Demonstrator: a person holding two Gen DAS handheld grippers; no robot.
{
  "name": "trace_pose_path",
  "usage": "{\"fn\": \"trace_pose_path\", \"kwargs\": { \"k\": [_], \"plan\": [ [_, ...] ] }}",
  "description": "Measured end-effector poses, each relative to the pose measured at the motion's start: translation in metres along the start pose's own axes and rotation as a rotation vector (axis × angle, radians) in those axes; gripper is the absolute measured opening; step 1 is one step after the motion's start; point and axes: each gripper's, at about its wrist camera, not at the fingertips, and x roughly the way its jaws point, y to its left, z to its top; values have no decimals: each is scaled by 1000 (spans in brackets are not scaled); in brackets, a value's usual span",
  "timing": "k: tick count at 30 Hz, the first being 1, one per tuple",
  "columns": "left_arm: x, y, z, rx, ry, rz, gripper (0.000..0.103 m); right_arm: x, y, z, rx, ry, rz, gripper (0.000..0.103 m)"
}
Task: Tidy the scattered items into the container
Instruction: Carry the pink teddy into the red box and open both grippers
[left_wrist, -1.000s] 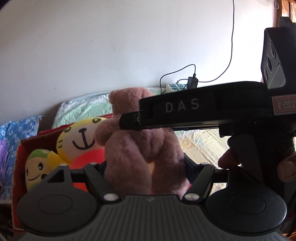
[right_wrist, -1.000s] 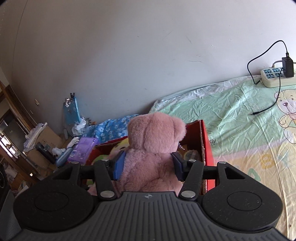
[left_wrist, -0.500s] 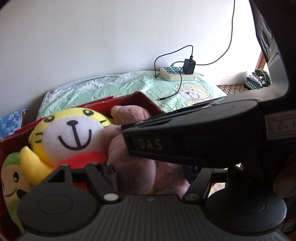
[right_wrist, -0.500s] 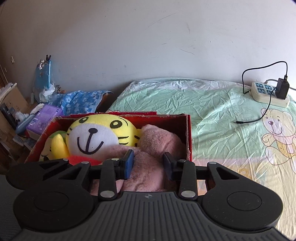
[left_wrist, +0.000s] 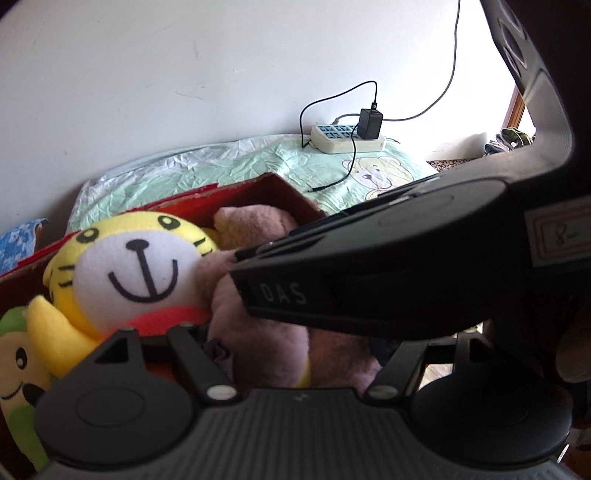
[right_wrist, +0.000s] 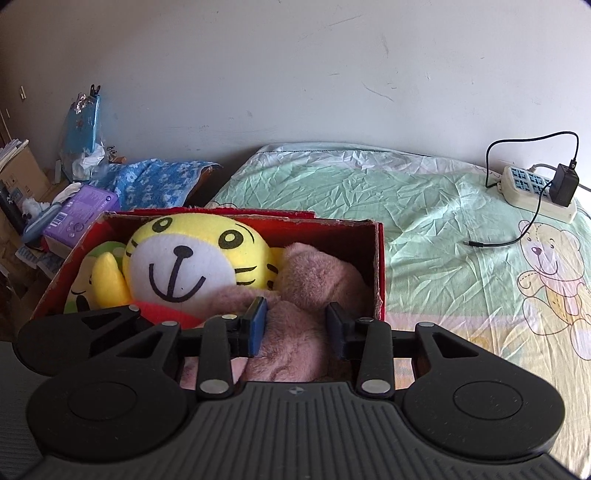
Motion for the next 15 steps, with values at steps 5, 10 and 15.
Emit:
{"fn": "trace_pose_path", "kwargs": {
  "k": [5, 10, 15],
  "plan": [
    [-21, 3, -4, -7, -22, -12, 71, -7, -6, 0, 71, -9, 24, 46],
    [-64, 3, -10, 20, -126, 26, 102, -30, -6, 2, 152, -74, 63, 47],
    [-82, 8, -15, -2, -145, 98, 102, -46, 9, -3, 159, -102, 23, 55]
  ]
}}
